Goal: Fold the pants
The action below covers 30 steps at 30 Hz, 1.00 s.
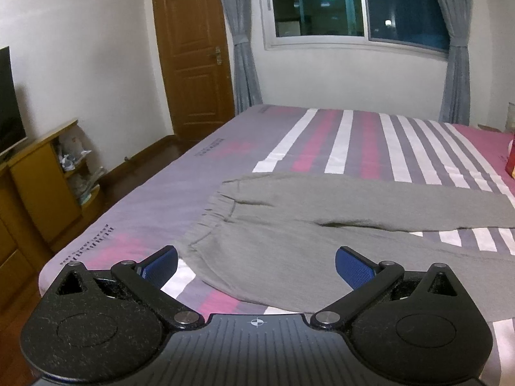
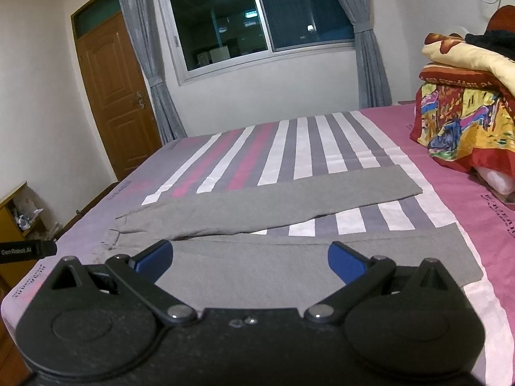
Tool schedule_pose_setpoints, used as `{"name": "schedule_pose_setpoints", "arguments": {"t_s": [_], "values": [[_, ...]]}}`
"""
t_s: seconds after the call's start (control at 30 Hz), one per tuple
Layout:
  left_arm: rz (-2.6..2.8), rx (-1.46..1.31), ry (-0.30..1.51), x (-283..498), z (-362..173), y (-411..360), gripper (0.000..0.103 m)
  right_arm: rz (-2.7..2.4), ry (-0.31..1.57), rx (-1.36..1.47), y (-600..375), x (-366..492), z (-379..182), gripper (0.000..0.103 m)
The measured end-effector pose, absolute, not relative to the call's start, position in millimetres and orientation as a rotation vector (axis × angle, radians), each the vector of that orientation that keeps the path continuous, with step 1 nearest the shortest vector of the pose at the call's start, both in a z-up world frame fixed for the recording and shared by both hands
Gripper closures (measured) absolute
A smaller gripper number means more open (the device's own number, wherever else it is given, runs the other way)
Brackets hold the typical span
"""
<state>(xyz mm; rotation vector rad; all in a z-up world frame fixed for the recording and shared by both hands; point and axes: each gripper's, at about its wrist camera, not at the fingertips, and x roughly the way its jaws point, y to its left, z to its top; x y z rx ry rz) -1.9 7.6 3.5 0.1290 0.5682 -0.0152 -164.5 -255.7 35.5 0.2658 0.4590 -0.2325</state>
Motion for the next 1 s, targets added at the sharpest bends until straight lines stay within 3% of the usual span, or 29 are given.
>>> {"name": "schedule_pose_setpoints", "arguments": {"t_s": [1.0], "values": [[-0.001,0.121,0.577,10,0,15,0.0,-0.227,0.401,0.227,-251,-164,36,0.0]]}}
